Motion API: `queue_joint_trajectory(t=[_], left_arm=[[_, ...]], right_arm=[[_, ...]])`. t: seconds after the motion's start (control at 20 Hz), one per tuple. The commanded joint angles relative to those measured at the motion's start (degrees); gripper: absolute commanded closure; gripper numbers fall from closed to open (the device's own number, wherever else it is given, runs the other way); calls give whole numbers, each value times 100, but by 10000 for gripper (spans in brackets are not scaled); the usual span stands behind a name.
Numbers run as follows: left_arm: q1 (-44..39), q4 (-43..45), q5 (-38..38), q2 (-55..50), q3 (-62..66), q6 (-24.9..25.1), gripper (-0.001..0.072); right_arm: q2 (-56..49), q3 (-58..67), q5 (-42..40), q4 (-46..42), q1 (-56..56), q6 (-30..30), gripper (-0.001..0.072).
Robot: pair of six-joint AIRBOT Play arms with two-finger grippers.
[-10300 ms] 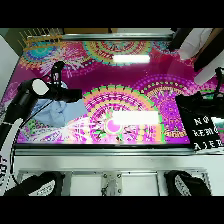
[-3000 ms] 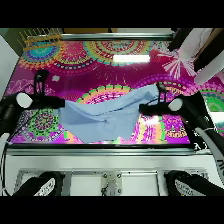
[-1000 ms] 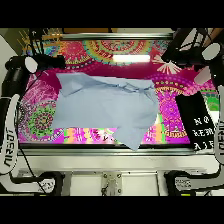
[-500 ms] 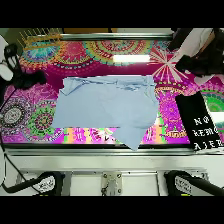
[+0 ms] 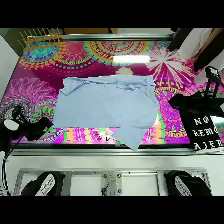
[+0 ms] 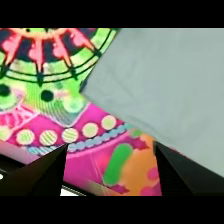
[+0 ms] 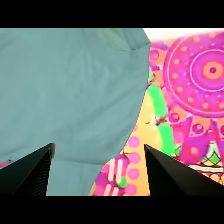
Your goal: Fold the clothes and pants, and hang the long-sleeved shirts on hangers.
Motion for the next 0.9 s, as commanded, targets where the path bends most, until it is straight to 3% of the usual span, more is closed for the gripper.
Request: queue_joint_trajectory(t=[0.0,0.2,0.55,0.85], left_arm=[[417,-308,584,273,-815,-380,138],[109,-1058,1672,114,-1067,-468,138],[-654,-1047,1473,-1394,57,-472,138],[-953,-1032,1338,-1836,444,-470,139]], right_arm=[[254,-326,13,299,0,2,101],[247,-326,-144,372,-2,2,101],[249,-326,-151,372,-2,2,101],[249,-326,-146,369,-2,0,101]])
